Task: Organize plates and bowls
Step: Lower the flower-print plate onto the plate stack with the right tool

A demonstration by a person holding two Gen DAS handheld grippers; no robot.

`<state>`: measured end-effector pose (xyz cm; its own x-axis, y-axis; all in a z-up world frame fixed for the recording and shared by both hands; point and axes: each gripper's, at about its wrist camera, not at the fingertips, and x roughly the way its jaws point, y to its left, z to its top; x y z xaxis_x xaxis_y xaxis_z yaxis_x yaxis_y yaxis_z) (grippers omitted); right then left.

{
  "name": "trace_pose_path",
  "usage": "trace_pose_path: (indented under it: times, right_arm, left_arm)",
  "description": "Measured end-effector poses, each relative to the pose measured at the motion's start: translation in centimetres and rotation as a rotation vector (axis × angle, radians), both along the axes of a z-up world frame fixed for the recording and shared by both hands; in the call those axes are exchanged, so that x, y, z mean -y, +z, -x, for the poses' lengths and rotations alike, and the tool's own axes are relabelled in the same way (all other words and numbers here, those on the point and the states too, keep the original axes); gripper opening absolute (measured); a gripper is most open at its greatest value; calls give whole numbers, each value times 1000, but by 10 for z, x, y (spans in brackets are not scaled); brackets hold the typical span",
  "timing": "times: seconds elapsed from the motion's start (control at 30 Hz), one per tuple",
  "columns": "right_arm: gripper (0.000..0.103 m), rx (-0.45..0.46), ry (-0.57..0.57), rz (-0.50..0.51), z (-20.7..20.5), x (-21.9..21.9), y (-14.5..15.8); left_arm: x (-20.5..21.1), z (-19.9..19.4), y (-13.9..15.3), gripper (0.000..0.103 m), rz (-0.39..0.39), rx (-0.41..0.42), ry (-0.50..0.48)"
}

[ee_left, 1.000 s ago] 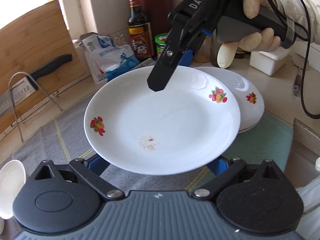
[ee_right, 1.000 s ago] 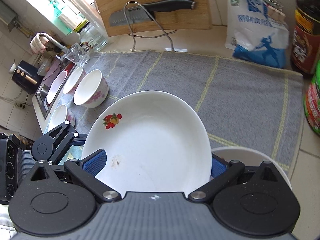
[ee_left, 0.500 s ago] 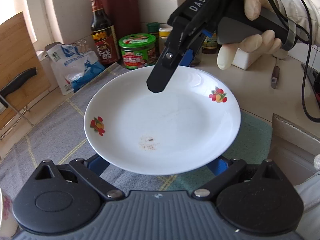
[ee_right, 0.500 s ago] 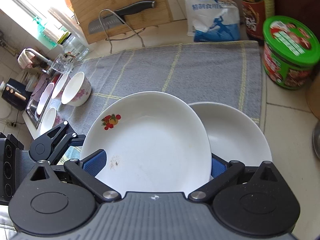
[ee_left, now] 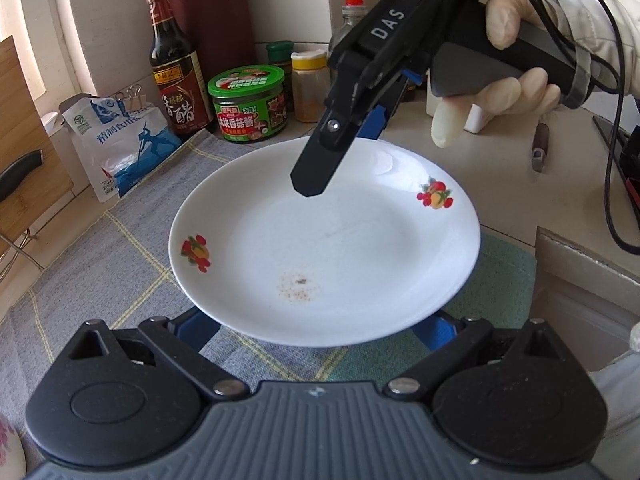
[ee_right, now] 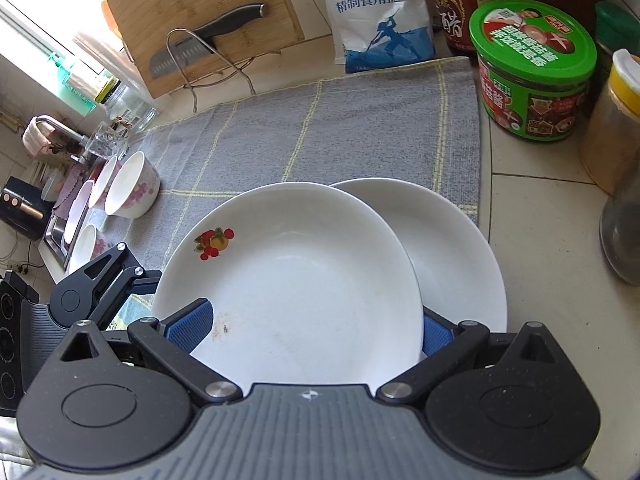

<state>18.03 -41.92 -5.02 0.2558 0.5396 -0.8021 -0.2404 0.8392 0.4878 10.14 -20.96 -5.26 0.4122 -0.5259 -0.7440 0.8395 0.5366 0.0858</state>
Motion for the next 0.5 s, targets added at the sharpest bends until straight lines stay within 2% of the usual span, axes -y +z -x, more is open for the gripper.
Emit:
trace_pose_path:
  times: [0.5]
  right_arm:
    - [103, -12, -33, 17, 5, 11, -5]
  left_arm:
    - [12, -13, -6, 100, -24, -16, -36]
